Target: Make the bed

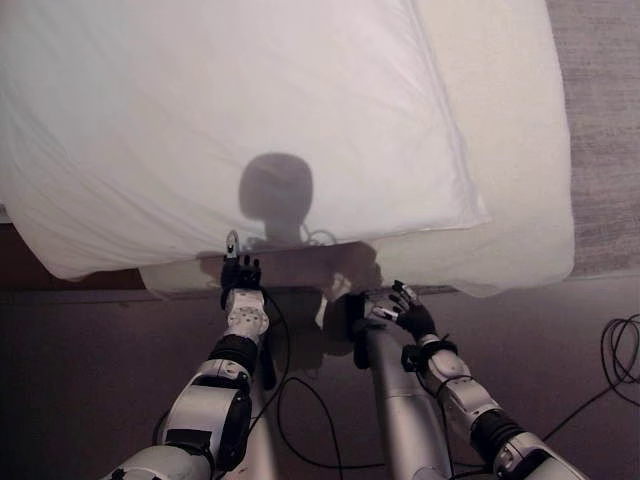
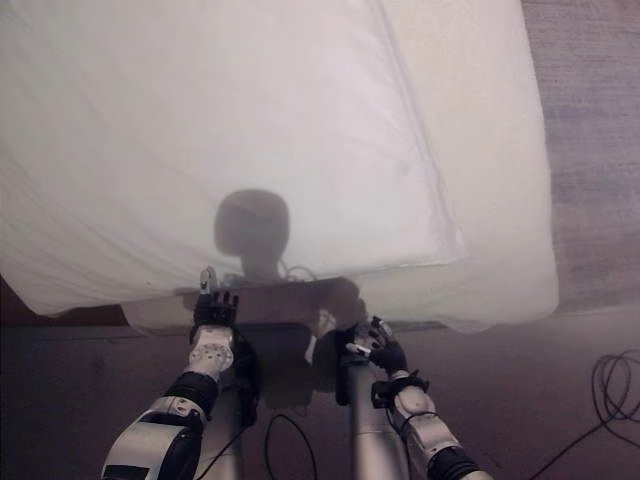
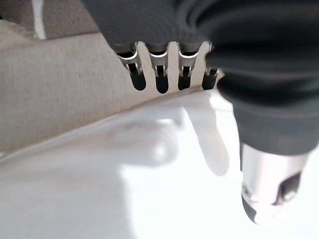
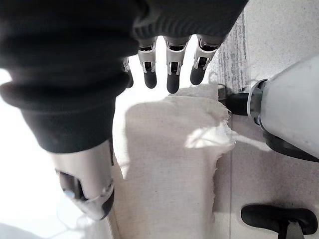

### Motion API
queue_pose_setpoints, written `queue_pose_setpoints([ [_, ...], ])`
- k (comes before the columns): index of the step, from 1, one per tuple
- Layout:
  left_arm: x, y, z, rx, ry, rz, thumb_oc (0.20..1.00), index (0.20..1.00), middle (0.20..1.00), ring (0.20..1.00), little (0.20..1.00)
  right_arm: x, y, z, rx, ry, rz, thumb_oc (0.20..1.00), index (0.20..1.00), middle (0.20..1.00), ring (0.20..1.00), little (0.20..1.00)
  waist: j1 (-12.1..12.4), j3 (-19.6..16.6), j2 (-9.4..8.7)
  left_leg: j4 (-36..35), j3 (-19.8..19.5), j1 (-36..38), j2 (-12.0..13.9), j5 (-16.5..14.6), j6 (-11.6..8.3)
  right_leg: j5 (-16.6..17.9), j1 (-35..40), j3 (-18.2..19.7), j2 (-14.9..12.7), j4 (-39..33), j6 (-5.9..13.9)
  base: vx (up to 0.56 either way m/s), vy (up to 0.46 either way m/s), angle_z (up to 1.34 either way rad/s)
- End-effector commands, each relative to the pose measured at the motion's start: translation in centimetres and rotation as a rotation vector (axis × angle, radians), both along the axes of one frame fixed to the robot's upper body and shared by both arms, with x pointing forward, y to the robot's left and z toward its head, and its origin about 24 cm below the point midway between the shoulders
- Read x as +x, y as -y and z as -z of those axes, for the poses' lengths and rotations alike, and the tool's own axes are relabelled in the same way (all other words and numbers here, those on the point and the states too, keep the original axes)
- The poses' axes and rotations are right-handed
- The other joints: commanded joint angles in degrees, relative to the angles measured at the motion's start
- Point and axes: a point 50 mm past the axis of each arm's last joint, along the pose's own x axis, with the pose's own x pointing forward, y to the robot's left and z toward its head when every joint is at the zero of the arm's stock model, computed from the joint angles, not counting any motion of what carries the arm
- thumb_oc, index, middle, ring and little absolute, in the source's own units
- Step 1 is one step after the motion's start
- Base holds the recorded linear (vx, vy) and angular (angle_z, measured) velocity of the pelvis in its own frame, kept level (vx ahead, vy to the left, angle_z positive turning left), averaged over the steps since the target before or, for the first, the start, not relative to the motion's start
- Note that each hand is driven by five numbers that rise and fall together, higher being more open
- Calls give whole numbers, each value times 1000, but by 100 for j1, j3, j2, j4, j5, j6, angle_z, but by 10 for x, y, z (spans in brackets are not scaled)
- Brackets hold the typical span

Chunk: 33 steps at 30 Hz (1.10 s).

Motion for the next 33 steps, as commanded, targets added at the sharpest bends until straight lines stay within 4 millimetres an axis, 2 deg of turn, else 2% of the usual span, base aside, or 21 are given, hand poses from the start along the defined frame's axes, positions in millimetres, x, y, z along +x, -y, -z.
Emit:
queue_pose_setpoints([
  [1, 0, -1, 6, 48, -40, -7, 1000, 1000, 1000, 1000, 1000, -8, -3, -3, 4, 44, -48, 1000, 1000, 1000, 1000, 1000, -105, -453, 148, 174, 182, -564, -101, 81, 251, 287, -67, -182, 21, -243, 293, 0, 0, 0],
  [11, 9, -13, -12, 77, -5, -38, 1000, 1000, 1000, 1000, 1000, -11, -2, -2, 0, 39, -58, 1000, 1000, 1000, 1000, 1000, -176, -623, 138, 281, 190, -766, -36, 73, 212, 322, -271, -193, 24, -174, 296, 0, 1, 0],
  [12, 10, -14, -15, 82, 7, -38, 840, 840, 840, 840, 840, -11, -1, -1, -2, 36, -59, 1000, 1000, 1000, 1000, 1000, -182, -639, 132, 280, 187, -775, -30, 75, 210, 328, -273, -194, 25, -181, 299, 0, 0, 0],
  [13, 11, -14, -17, 84, 19, -37, 752, 752, 752, 752, 752, -11, -1, -1, -3, 33, -58, 1000, 1000, 1000, 1000, 1000, -177, -647, 136, 280, 190, -778, -32, 77, 211, 331, -278, -191, 24, -183, 301, 0, 0, 0],
  [14, 11, -13, -19, 89, 34, -35, 398, 398, 398, 398, 398, -12, -1, 0, -5, 32, -56, 1000, 1000, 1000, 1000, 1000, -172, -653, 139, 281, 198, -785, -35, 80, 213, 335, -297, -182, 24, -170, 302, 0, 0, 0],
  [15, 12, -13, -22, 92, 49, -34, 200, 200, 200, 200, 200, -12, 0, 0, -6, 29, -53, 1000, 1000, 1000, 1000, 1000, -166, -658, 143, 271, 204, -781, -46, 77, 226, 341, -301, -173, 21, -171, 307, 0, 0, 0],
  [19, 14, -7, -28, 105, 96, -13, 200, 200, 200, 200, 200, -14, 0, 3, -6, 20, -49, 1000, 1000, 1000, 1000, 1000, -147, -677, 186, 264, 205, -776, -67, 80, 236, 333, -287, -170, 0, -170, 310, 0, 0, 0],
  [21, 14, 2, -33, 102, 143, 11, 200, 200, 200, 200, 200, -13, -2, 2, 4, 27, -39, 1000, 1000, 1000, 1000, 1000, -127, -670, 210, 247, 198, -761, -91, 88, 247, 339, -268, -170, 6, -191, 307, 0, 0, 0],
  [29, 8, 18, -33, 98, 197, 52, 200, 200, 200, 200, 200, -11, -4, -2, 26, 43, -34, 1000, 1000, 1000, 1000, 1000, -48, -632, 251, 207, 170, -681, -146, 110, 271, 347, -171, -193, 6, -230, 298, 0, -1, 0],
  [31, 6, 24, -34, 94, 222, 70, 200, 200, 200, 200, 200, -10, -5, -3, 57, 45, -16, 1000, 1000, 1000, 1000, 1000, -17, -614, 262, 168, 160, -643, -157, 124, 280, 348, -137, -197, 10, -252, 296, 0, -6, 2],
  [33, -1, 34, -35, 76, 282, 106, 200, 200, 200, 200, 200, -9, -11, -6, 181, 47, 5, 1000, 1000, 1000, 1000, 1000, 37, -597, 294, 118, 134, -581, -190, 143, 301, 353, -58, -214, 6, -302, 292, 2, -15, 4],
])
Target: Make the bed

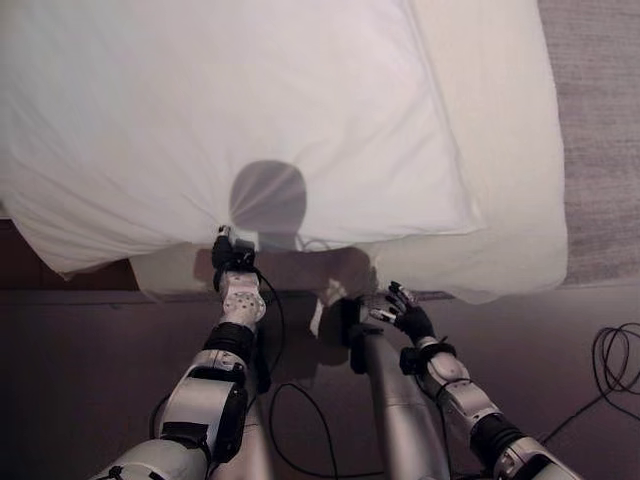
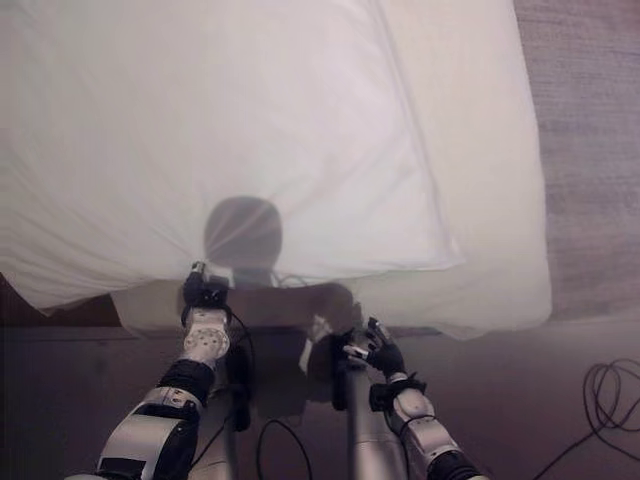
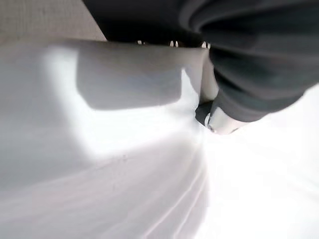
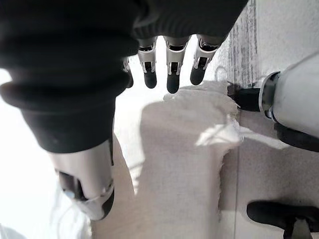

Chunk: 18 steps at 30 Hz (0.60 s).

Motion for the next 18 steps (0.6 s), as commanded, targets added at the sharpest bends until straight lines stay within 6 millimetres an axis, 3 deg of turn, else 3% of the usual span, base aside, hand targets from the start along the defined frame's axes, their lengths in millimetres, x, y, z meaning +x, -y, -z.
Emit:
queue_pose_setpoints([
  [1, -6, 23, -2, 49, 93, 85, 200, 200, 200, 200, 200, -5, -5, -7, 141, 47, 20, 1000, 1000, 1000, 1000, 1000, -124, -236, 345, -131, 121, -208, -154, 155, 293, 310, 309, -246, 64, -535, 337, 0, 0, 0],
  [3, -10, 31, -5, 34, 137, 115, 200, 200, 200, 200, 200, -4, -12, -9, 281, 38, 21, 1000, 1000, 1000, 1000, 1000, -85, -215, 362, -213, 109, -137, -173, 183, 296, 316, 371, -256, 58, -582, 335, -3, 0, 6],
  [7, -17, 51, -16, 4, 239, 192, 200, 200, 200, 200, 200, -1, -47, -13, 669, -26, -37, 1000, 1000, 1000, 1000, 1000, 58, -120, 383, -398, 68, 34, -275, 252, 312, 369, 528, -276, 68, -690, 342, 0, 4, 6],
  [10, -19, 60, -22, -8, 273, 231, 200, 200, 200, 200, 200, 1, -65, -15, 758, -71, -54, 1000, 1000, 1000, 1000, 1000, 130, -35, 377, -558, 44, 161, -329, 296, 328, 384, 628, -289, 44, -760, 360, -7, -10, 5],
  [11, -20, 71, -34, -18, 328, 278, 200, 200, 200, 200, 200, 6, -87, -26, 918, -97, -97, 1000, 1000, 1000, 1000, 1000, 214, 59, 391, -610, 5, 219, -383, 334, 316, 398, 725, -319, 23, -808, 368, -18, -31, 11],
  [15, -28, 99, -55, -57, 437, 367, 200, 200, 200, 200, 200, 18, -122, -50, 1094, -108, -209, 1000, 1000, 1000, 1000, 1000, 410, 166, 477, -759, -91, 319, -493, 396, 332, 372, 835, -419, -25, -861, 363, -1, -31, 28],
  [18, -35, 112, -67, -76, 500, 418, 200, 200, 200, 200, 200, 25, -134, -65, 1179, -108, -225, 1000, 1000, 1000, 1000, 1000, 504, 225, 548, -789, -134, 348, -553, 413, 349, 373, 867, -438, -50, -836, 367, 2, 1, 19],
])
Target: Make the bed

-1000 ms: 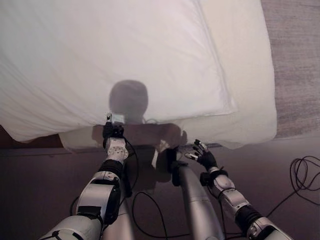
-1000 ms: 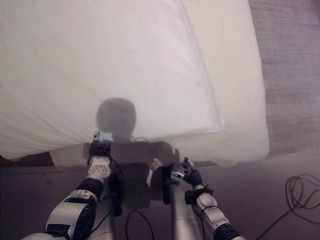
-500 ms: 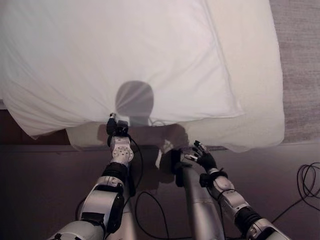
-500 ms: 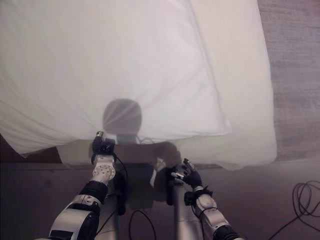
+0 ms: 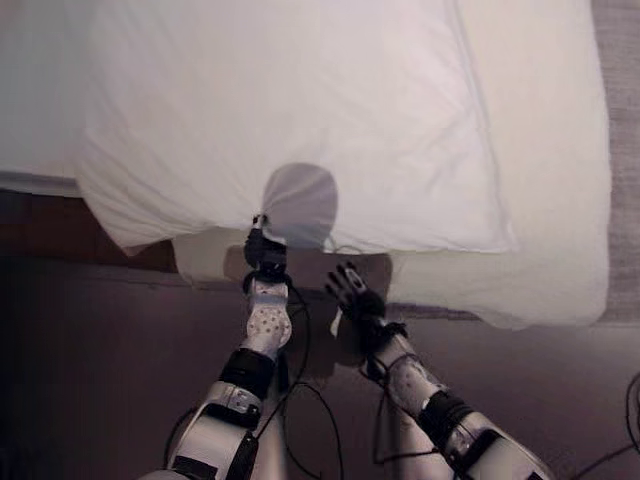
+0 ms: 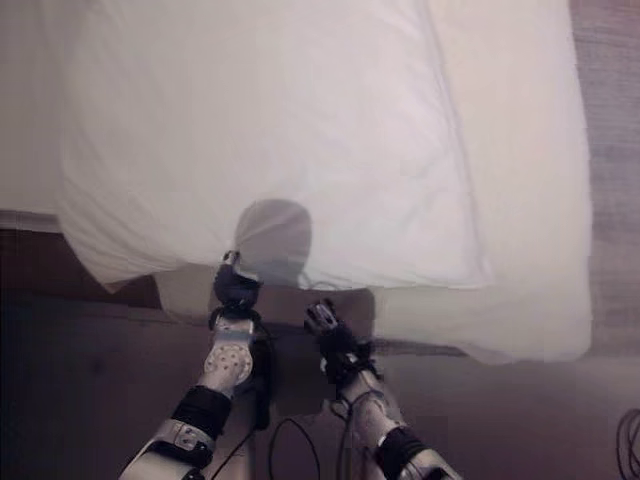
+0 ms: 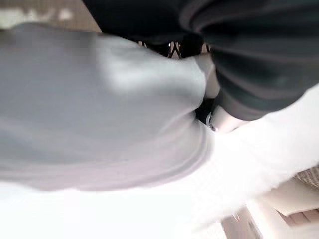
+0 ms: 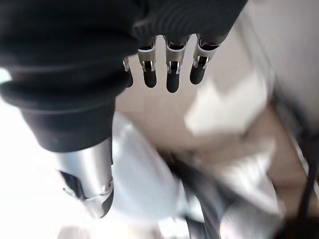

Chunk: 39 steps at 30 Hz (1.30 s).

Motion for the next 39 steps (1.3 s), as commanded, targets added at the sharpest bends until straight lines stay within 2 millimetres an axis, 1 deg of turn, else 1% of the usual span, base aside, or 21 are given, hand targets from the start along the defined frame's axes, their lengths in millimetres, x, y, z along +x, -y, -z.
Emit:
queue_pose_setpoints([
  [1, -13, 36, -36, -35, 213, 139, 200, 200, 200, 200, 200, -8, -16, -4, 135, -23, -44, 1000, 1000, 1000, 1000, 1000, -34, -64, 238, -68, 184, -256, -297, 38, 357, 452, 237, -81, 177, -648, 413, 8, -2, 11],
  [3, -19, 48, -44, -39, 244, 187, 200, 200, 200, 200, 200, -4, -25, -12, 208, -49, -46, 1000, 1000, 1000, 1000, 1000, 39, -29, 317, -173, 145, -205, -337, 88, 344, 449, 295, -119, 137, -696, 431, 13, -2, 8],
  [4, -19, 48, -44, -39, 244, 187, 200, 200, 200, 200, 200, -4, -25, -13, 208, -49, -46, 1000, 1000, 1000, 1000, 1000, 40, -26, 318, -176, 142, -201, -338, 90, 344, 450, 301, -123, 136, -699, 431, 83, 0, 13],
  [5, -21, 50, -45, -39, 248, 197, 200, 200, 200, 200, 200, -2, -26, -16, 229, -54, -38, 1000, 1000, 1000, 1000, 1000, 67, -30, 343, -179, 102, -119, -355, -32, 313, 337, 380, -121, 131, -685, 480, 21, 8, 14],
  [6, -24, 55, -50, -40, 264, 221, 200, 200, 200, 200, 200, 1, -27, -23, 277, -57, -20, 1000, 1000, 1000, 1000, 1000, 98, -16, 390, -238, 103, -173, -383, 123, 347, 431, 317, -177, 92, -710, 445, 22, 8, 20],
  [7, -25, 55, -50, -39, 263, 221, 200, 200, 200, 200, 200, 1, -27, -23, 278, -58, -20, 1000, 1000, 1000, 1000, 1000, 97, -17, 390, -241, 100, -172, -385, 125, 347, 430, 318, -180, 91, -710, 445, -52, 12, 19],
  [11, -31, 59, -55, -29, 289, 249, 200, 200, 200, 200, 200, 4, -29, -35, 334, -32, -20, 1000, 1000, 1000, 1000, 1000, 143, -13, 456, -236, 45, -188, -430, 126, 382, 394, 313, -199, 77, -673, 435, 5, 4, 6],
  [16, -35, 57, -60, -16, 316, 244, 200, 200, 200, 200, 200, 5, -29, -46, 351, 22, -33, 1000, 1000, 1000, 1000, 1000, 163, -38, 490, -281, 29, -182, -446, 152, 386, 391, 300, -212, 52, -664, 447, 11, -1, 3],
  [17, -36, 55, -61, -16, 325, 237, 200, 200, 200, 200, 200, 5, -26, -52, 381, 51, -26, 1000, 1000, 1000, 1000, 1000, 160, -47, 499, -267, 20, -193, -447, 147, 394, 371, 290, -221, 49, -646, 441, 18, -3, 3],
  [21, -39, 50, -63, -12, 341, 225, 200, 200, 200, 200, 200, 5, -20, -58, 410, 91, -6, 1000, 1000, 1000, 1000, 1000, 139, -72, 495, -241, 18, -215, -451, 138, 402, 348, 274, -225, 45, -624, 433, 0, 0, 0],
  [27, -43, 29, -68, 18, 390, 141, 200, 200, 200, 200, 200, 9, 9, -74, 471, 214, 86, 1000, 1000, 1000, 1000, 1000, 98, -70, 515, -255, 19, -221, -458, 132, 419, 335, 248, -206, 57, -618, 438, 0, 0, 0],
  [28, -44, 29, -68, 18, 390, 141, 200, 200, 200, 200, 200, 9, 9, -74, 470, 214, 86, 1000, 1000, 1000, 1000, 1000, 97, -72, 515, -254, 19, -222, -458, 132, 419, 335, 247, -207, 57, -618, 438, 0, 0, 0],
  [29, -45, 21, -69, 26, 398, 105, 200, 200, 200, 200, 200, 8, 18, -78, 483, 254, 114, 1000, 1000, 1000, 1000, 1000, 81, -69, 519, -251, 24, -223, -450, 130, 417, 322, 246, -205, 62, -625, 434, 0, 0, 0],
  [30, -45, 21, -69, 26, 398, 105, 200, 200, 200, 200, 200, 8, 18, -78, 483, 254, 114, 1000, 1000, 1000, 1000, 1000, 81, -71, 520, -250, 23, -224, -450, 129, 416, 321, 246, -205, 62, -625, 434, 0, 0, 0],
  [31, -45, 11, -67, 36, 387, 57, 200, 200, 200, 200, 200, 8, 29, -82, 489, 288, 150, 1000, 1000, 1000, 1000, 1000, 64, -74, 523, -247, 20, -223, -441, 116, 422, 311, 241, -204, 72, -618, 437, 0, 0, 0],
  [32, -45, 11, -67, 36, 387, 57, 200, 200, 200, 200, 200, 8, 29, -82, 489, 288, 150, 1000, 1000, 1000, 1000, 1000, 64, -74, 523, -247, 20, -224, -441, 115, 422, 311, 241, -204, 72, -618, 437, 0, 0, 0],
  [33, -45, 0, -66, 51, 386, 8, 200, 200, 200, 200, 200, 10, 42, -85, 490, 321, 195, 1000, 1000, 1000, 1000, 1000, 61, -78, 524, -216, 18, -253, -439, 115, 402, 306, 223, -226, 60, -596, 439, 0, 0, 0],
  [34, -45, 0, -66, 51, 386, 8, 200, 200, 200, 200, 200, 10, 42, -85, 490, 321, 195, 1000, 1000, 1000, 1000, 1000, 59, -80, 524, -217, 18, -253, -440, 115, 402, 306, 223, -227, 59, -597, 440, 0, 0, 0],
  [36, -45, -19, -65, 66, 381, -77, 200, 200, 200, 200, 200, 12, 63, -90, 507, 366, 270, 1000, 1000, 1000, 1000, 1000, 43, -116, 527, -211, 11, -274, -430, 89, 410, 278, 184, -224, 48, -563, 449, 0, 0, 0],
  [37, -45, -19, -65, 66, 381, -77, 200, 200, 200, 200, 200, 12, 63, -90, 507, 366, 270, 1000, 1000, 1000, 1000, 1000, 44, -118, 526, -210, 11, -276, -430, 88, 410, 277, 182, -223, 48, -561, 449, 0, 0, 0],
  [39, -48, -38, -65, 90, 378, -160, 200, 200, 200, 200, 200, 13, 82, -91, 510, 390, 344, 1000, 1000, 1000, 1000, 1000, 36, -156, 527, -170, 14, -312, -427, 55, 418, 263, 125, -202, 49, -520, 436, 0, 0, 0],
])
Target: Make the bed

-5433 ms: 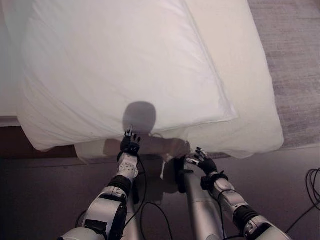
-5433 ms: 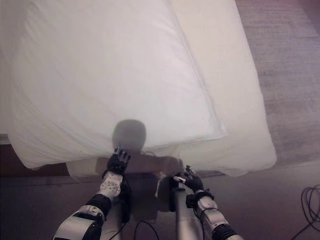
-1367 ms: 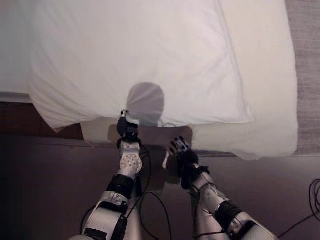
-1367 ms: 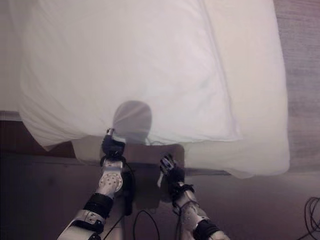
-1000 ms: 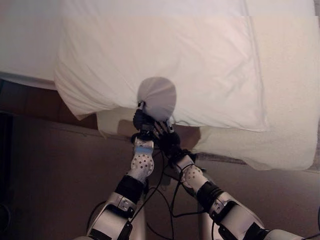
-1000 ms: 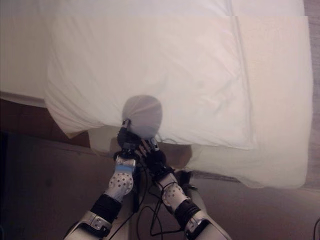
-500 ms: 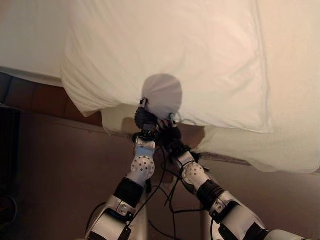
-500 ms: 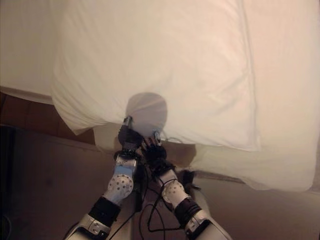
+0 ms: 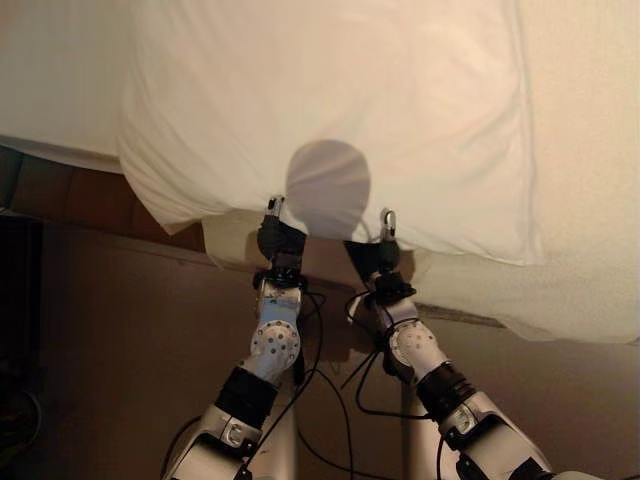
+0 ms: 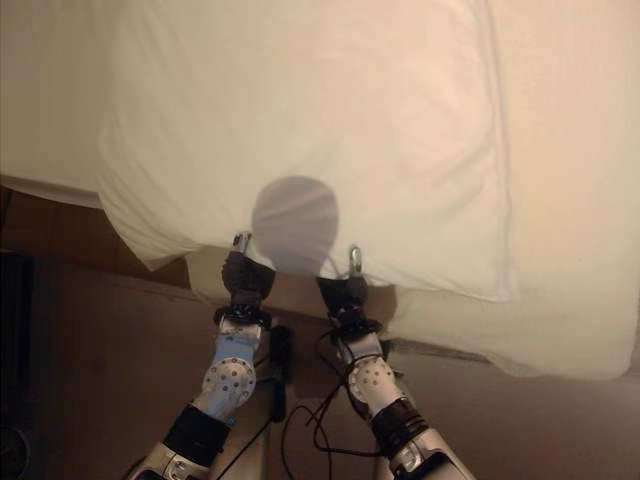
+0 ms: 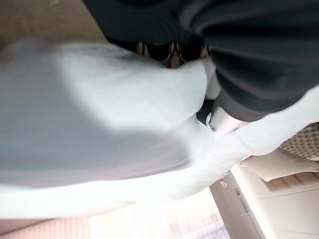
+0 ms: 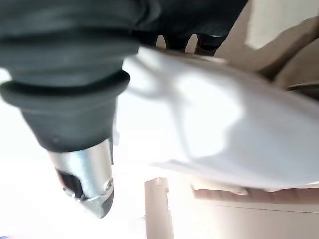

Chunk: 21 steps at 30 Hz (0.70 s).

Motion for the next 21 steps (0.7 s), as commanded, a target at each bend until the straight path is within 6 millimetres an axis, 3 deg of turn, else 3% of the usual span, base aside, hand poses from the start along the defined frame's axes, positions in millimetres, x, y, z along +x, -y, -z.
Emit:
queue_pose_setpoints([
  [1, -19, -28, -35, 10, 215, -144, 200, 200, 200, 200, 200, -2, 26, -24, 66, 131, 123, 1000, 1000, 1000, 1000, 1000, -54, -355, 302, 166, 162, -362, -222, -111, 352, 408, 101, -38, 270, -549, 358, 0, 0, 0],
  [9, -25, -66, -38, -38, 192, -358, 200, 200, 200, 200, 200, 5, 65, -26, 85, 93, 277, 1000, 1000, 1000, 1000, 1000, -61, -401, 269, 212, 172, -419, -196, -173, 358, 375, 41, -19, 265, -496, 367, 0, 0, 0],
  [21, -26, -73, -44, -61, 181, -430, 200, 200, 200, 200, 200, 14, 84, -41, 103, 105, 356, 1000, 1000, 1000, 1000, 1000, -40, -415, 280, 263, 210, -464, -200, -215, 376, 382, -30, -16, 229, -425, 396, 0, 0, 0],
])
